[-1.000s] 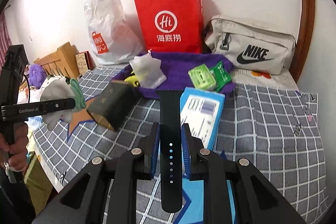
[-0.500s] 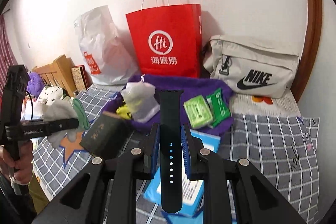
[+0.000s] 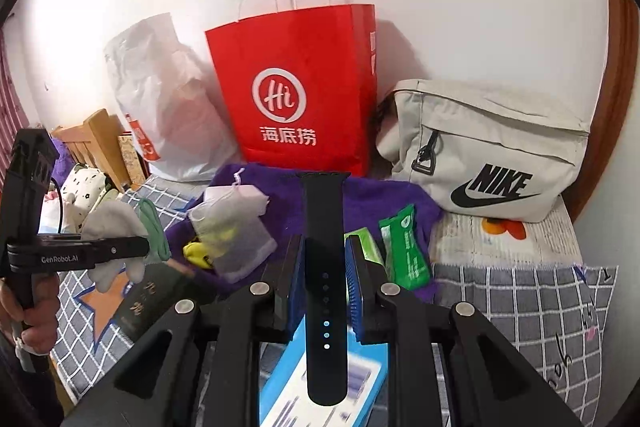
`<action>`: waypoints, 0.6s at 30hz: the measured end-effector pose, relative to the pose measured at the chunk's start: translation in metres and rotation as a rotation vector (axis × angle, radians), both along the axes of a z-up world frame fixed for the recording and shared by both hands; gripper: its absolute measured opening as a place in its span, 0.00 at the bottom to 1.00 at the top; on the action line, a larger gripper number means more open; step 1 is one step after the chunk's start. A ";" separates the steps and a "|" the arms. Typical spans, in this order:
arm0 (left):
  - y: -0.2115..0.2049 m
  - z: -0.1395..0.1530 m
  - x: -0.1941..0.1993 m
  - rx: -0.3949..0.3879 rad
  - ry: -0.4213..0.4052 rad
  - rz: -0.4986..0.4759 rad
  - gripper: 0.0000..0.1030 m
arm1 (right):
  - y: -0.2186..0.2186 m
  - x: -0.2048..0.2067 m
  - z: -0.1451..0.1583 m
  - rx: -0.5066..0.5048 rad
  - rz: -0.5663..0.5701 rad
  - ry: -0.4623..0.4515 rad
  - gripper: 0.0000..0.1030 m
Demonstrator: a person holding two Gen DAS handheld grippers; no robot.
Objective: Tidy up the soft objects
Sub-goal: 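Carry the glove and strap with both tools over the purple towel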
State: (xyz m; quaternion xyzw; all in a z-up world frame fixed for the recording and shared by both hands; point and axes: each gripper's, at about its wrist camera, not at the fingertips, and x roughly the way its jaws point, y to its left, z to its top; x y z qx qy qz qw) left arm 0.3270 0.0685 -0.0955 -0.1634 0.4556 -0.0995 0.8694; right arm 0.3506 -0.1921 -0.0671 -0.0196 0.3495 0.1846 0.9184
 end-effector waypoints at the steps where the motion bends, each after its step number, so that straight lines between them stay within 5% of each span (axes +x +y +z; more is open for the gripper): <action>1: -0.002 -0.002 0.007 0.009 0.003 -0.002 0.21 | 0.000 0.004 -0.002 -0.004 -0.002 0.002 0.20; 18: -0.008 -0.053 0.079 0.072 0.098 -0.023 0.21 | -0.018 0.080 -0.051 -0.047 -0.026 0.091 0.20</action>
